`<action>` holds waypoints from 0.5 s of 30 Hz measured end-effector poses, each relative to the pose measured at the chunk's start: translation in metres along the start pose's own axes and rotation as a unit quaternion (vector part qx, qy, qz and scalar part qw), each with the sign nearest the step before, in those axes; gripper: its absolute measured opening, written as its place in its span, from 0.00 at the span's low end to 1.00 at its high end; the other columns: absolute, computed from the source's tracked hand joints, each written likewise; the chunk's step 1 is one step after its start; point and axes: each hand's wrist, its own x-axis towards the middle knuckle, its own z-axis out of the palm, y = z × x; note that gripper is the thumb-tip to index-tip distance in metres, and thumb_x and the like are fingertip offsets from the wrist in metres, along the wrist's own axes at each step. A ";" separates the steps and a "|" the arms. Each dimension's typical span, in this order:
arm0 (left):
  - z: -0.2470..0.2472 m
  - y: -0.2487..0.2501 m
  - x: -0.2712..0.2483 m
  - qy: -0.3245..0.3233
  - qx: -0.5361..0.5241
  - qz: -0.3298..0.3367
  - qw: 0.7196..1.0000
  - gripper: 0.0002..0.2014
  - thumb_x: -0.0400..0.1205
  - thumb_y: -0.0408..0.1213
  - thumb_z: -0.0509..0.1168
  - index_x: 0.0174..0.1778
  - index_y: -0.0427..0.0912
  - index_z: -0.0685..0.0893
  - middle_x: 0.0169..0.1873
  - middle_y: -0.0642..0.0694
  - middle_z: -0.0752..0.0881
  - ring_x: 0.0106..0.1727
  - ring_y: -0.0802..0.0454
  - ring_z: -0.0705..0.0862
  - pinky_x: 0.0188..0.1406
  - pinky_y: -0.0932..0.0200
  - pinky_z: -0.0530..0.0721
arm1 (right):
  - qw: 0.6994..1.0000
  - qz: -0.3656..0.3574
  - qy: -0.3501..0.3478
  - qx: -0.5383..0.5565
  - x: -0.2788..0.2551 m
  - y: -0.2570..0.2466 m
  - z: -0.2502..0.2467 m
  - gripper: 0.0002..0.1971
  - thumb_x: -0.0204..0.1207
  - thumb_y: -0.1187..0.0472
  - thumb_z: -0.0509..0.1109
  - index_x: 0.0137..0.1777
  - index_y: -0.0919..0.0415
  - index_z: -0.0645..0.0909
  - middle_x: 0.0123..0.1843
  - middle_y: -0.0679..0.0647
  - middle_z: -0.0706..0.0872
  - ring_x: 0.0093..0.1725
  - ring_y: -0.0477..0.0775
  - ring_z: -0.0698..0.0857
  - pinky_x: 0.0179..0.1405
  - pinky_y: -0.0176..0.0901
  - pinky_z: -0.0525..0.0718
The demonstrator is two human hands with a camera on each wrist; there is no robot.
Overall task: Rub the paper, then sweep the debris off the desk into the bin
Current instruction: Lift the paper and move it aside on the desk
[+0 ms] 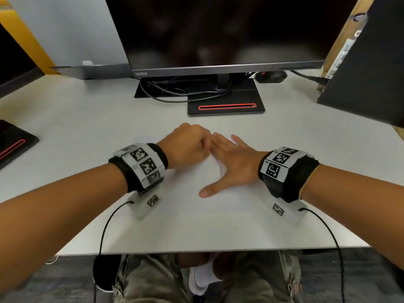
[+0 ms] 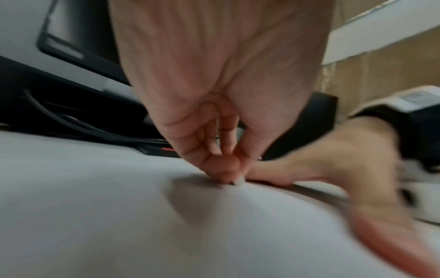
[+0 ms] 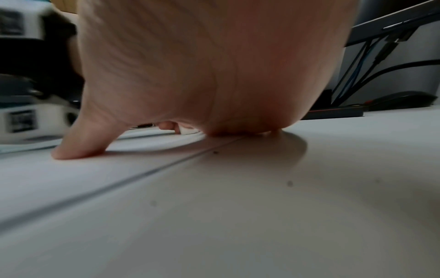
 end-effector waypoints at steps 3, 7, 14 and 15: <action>0.005 0.015 -0.019 -0.102 0.000 0.064 0.993 0.03 0.80 0.35 0.73 0.41 0.47 0.90 0.32 0.60 0.88 0.37 0.63 0.87 0.42 0.65 0.86 | 1.000 0.012 -0.011 0.002 -0.001 0.000 -0.001 0.74 0.58 0.09 0.68 0.93 0.41 0.30 0.92 0.39 0.23 0.87 0.37 0.21 0.89 0.57 0.25; -0.040 -0.028 -0.007 0.035 -0.020 -0.023 0.999 0.03 0.81 0.33 0.75 0.43 0.45 0.92 0.35 0.52 0.93 0.35 0.62 0.89 0.49 0.56 0.90 | 0.999 0.022 -0.009 -0.047 0.001 -0.014 -0.020 0.76 0.60 0.10 0.68 0.94 0.51 0.31 0.94 0.43 0.28 0.91 0.41 0.28 0.91 0.58 0.29; -0.025 -0.044 -0.015 0.012 -0.029 -0.058 0.998 0.06 0.79 0.32 0.74 0.37 0.46 0.90 0.27 0.52 0.91 0.28 0.64 0.86 0.43 0.58 0.87 | 0.999 -0.021 -0.023 -0.012 0.027 -0.039 -0.008 0.71 0.66 0.12 0.67 0.93 0.45 0.26 0.93 0.42 0.24 0.88 0.39 0.22 0.88 0.62 0.23; -0.021 -0.039 -0.019 -0.018 -0.031 -0.040 0.999 0.06 0.79 0.32 0.73 0.37 0.45 0.91 0.27 0.52 0.91 0.29 0.64 0.86 0.41 0.60 0.87 | 1.000 -0.019 -0.024 -0.007 0.029 -0.038 -0.006 0.70 0.65 0.12 0.67 0.93 0.42 0.28 0.92 0.42 0.23 0.88 0.39 0.21 0.88 0.62 0.22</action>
